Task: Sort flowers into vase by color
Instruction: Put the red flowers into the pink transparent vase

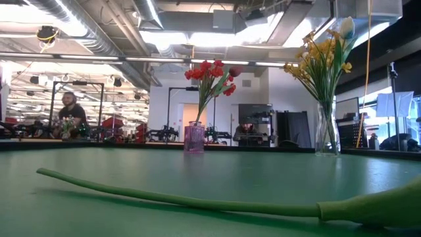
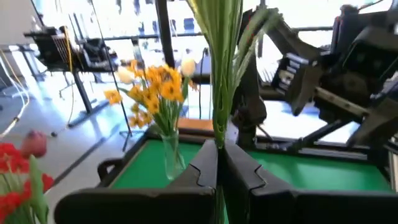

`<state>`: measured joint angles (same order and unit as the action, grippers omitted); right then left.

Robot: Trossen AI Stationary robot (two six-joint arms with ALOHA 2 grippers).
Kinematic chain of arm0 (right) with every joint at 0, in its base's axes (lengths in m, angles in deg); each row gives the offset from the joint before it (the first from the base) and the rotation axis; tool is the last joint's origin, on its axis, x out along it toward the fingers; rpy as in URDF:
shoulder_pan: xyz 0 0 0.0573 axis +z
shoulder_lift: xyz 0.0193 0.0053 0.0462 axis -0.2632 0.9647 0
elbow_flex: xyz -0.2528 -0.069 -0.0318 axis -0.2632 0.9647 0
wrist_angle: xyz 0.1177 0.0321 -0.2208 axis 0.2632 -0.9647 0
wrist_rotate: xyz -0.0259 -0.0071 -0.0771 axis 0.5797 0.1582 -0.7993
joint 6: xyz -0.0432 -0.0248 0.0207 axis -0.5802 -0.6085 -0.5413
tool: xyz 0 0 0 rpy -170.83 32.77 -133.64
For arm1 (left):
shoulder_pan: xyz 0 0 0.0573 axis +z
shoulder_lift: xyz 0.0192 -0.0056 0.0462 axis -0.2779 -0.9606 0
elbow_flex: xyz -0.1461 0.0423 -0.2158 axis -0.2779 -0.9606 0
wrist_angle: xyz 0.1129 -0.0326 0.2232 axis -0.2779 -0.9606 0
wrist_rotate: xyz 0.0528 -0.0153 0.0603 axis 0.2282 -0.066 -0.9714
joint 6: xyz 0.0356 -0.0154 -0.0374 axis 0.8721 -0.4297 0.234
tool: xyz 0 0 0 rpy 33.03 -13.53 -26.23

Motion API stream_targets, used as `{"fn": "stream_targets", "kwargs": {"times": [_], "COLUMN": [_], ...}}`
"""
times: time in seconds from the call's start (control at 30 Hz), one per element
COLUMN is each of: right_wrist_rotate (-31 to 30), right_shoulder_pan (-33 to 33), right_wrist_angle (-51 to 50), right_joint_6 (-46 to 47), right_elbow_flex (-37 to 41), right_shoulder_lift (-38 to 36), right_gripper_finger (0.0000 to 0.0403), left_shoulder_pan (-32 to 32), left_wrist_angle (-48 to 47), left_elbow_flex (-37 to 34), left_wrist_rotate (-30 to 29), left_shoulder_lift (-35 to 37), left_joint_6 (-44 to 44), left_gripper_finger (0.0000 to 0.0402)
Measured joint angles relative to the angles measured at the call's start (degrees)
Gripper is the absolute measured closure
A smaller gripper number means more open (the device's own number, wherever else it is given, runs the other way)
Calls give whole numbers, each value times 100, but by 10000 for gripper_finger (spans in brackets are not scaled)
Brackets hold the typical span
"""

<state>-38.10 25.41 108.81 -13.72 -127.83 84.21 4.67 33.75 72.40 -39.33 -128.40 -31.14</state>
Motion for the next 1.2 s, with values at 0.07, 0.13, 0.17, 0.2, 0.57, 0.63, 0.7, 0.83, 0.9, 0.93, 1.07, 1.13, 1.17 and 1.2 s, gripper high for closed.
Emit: {"fn": "stream_targets", "kwargs": {"times": [0.07,0.13,0.17,0.2,0.57,0.63,0.7,0.83,0.9,0.93,1.07,1.13,1.17,1.2], "right_wrist_rotate": [-89,-108,-107,-108,-103,-30,113,330,397,430,501,517,546,555], "right_shoulder_pan": [70,113,115,139,76,49,-5,-162,-237,-284,-420,-452,-453,-449], "right_wrist_angle": [-42,-159,-219,-317,-1473,-1636,-1781,-1949,-1932,-1930,-1943,-1949,-1965,-1965], "right_joint_6": [12,137,211,338,1539,1755,1973,2383,2520,2606,2907,3041,3105,3131], "right_elbow_flex": [0,0,0,0,-2,0,0,72,146,193,339,386,402,418], "right_shoulder_lift": [0,0,0,0,37,62,63,85,85,83,85,85,85,85], "right_gripper_finger": [132,132,132,132,133,133,133,133,133,133,133,133,133,133], "left_shoulder_pan": [65,259,392,543,1727,1924,2144,2665,2960,3104,3534,3709,3789,3868], "left_wrist_angle": [295,635,816,1035,4345,4547,4739,4852,4857,4921,5281,5545,5712,5839], "left_elbow_flex": [-143,-361,-498,-667,-2634,-2847,-3015,-3224,-3236,-3236,-3236,-3236,-3236,-3236], "left_wrist_rotate": [11,113,284,547,2116,2176,2257,2629,2863,3018,3407,3446,3484,3542], "left_shoulder_lift": [79,178,239,303,350,342,344,280,168,66,-494,-793,-953,-1097], "left_joint_6": [205,275,257,226,-38,-39,-49,-152,-313,-378,-546,-553,-564,-598], "left_gripper_finger": [401,401,401,401,401,401,401,401,401,401,401,401,401,401]}}
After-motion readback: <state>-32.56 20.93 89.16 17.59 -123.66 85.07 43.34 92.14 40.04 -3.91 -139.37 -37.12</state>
